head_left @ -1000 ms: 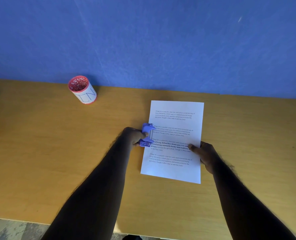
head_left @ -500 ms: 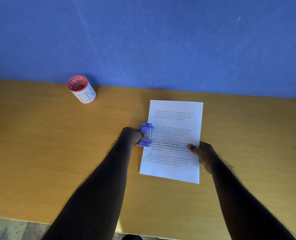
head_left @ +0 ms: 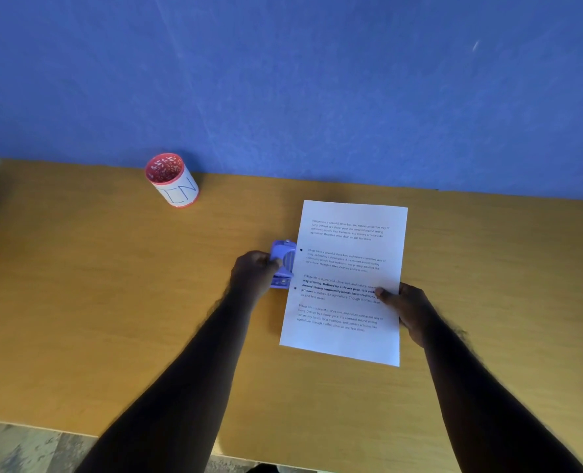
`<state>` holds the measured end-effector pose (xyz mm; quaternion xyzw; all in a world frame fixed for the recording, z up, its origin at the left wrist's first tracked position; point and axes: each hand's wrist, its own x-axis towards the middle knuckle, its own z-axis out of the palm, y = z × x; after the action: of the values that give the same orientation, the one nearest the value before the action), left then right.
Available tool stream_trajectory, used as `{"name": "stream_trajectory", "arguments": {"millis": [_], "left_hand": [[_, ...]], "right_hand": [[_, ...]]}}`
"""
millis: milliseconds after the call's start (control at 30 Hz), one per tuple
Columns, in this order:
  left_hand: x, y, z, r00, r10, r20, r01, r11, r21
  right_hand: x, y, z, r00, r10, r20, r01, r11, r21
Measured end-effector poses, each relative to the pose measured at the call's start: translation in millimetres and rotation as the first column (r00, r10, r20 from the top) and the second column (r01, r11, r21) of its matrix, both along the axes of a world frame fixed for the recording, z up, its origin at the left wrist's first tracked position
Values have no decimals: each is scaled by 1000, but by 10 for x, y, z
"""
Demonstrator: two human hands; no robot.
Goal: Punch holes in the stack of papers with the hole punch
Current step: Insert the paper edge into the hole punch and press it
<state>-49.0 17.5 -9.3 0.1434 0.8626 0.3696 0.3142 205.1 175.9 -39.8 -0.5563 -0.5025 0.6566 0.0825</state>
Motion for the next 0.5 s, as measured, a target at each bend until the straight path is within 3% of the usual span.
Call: {"name": "stream_trajectory", "arguments": {"millis": [267, 500], "left_hand": [[-635, -626, 39, 971, 76, -225, -91, 994, -57], [-925, -1021, -48, 950, 109, -293, -157, 977, -143]], "right_hand": [[12, 1, -18, 1000, 5, -19, -5, 1000, 0], [10, 5, -53, 1000, 15, -16, -15, 1000, 2]]}}
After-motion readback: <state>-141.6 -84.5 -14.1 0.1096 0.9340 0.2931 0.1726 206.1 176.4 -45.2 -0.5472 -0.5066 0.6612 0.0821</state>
